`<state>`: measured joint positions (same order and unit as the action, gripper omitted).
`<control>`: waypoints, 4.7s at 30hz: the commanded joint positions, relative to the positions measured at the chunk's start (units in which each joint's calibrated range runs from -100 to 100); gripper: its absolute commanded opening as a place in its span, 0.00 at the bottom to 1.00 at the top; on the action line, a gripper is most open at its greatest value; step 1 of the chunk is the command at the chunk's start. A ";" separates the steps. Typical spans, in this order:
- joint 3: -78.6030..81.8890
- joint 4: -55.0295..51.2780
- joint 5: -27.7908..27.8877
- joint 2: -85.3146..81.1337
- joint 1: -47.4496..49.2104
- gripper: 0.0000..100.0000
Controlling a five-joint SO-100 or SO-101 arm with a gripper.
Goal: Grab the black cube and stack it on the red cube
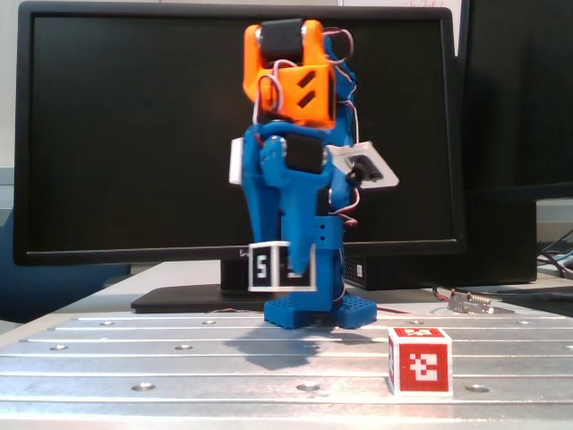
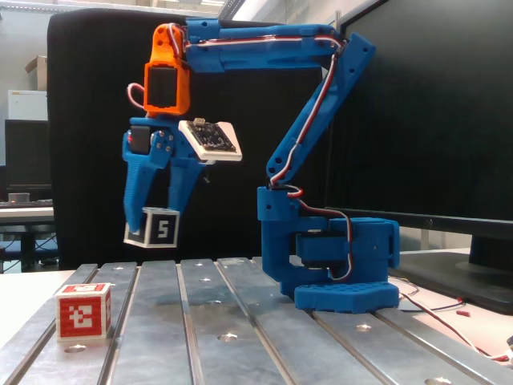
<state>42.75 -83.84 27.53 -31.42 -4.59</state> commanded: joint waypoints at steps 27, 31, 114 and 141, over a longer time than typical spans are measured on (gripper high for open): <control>-3.18 4.96 8.82 7.77 14.67 0.17; -8.61 4.19 11.66 13.29 16.07 0.17; -25.07 5.30 15.56 29.41 22.64 0.17; -29.50 2.74 15.35 29.33 21.39 0.17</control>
<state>15.85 -80.58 42.95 -1.73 17.70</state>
